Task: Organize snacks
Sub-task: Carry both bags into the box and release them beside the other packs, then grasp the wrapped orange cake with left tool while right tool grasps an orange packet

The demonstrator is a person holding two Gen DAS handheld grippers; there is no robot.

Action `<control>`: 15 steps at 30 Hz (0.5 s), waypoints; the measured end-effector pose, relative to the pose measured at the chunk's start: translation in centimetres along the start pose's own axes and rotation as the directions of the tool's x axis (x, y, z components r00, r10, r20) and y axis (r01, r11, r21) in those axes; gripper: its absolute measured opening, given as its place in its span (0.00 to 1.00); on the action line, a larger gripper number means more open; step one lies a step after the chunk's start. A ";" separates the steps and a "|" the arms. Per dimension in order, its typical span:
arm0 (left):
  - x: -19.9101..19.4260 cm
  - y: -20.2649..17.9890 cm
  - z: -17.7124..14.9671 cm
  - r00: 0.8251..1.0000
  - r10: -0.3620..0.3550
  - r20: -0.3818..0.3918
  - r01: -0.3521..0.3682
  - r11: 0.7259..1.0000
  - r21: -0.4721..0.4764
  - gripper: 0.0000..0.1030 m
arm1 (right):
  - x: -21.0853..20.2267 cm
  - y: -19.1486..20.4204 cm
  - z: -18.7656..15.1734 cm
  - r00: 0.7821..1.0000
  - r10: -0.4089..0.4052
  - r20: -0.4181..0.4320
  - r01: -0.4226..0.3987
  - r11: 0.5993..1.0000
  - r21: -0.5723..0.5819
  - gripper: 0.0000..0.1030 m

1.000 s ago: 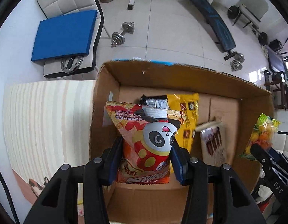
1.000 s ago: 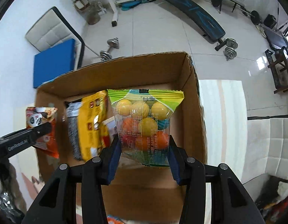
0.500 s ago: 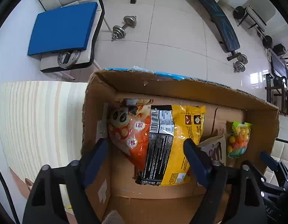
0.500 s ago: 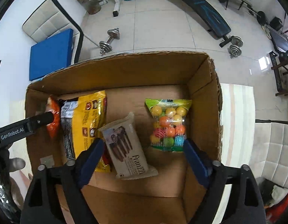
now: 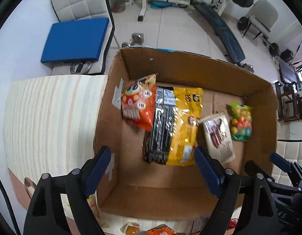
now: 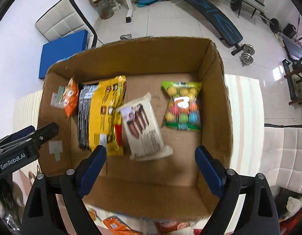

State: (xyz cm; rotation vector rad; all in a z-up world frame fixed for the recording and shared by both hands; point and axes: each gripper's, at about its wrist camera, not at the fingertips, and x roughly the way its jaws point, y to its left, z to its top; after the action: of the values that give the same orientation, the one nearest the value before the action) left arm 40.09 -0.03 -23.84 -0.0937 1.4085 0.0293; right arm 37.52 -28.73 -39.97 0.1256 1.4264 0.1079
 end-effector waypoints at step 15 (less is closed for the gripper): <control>-9.2 -0.1 -9.3 0.972 -0.003 0.237 -0.013 0.998 0.063 0.84 | -8.5 2.5 -10.7 0.980 -0.058 0.192 0.060 0.998 -0.006 0.91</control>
State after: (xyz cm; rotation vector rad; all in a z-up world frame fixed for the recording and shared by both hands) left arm 29.42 -0.57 -16.28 -0.0321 1.1697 -0.0007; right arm 25.76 -27.31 -32.80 0.0814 1.2356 0.0537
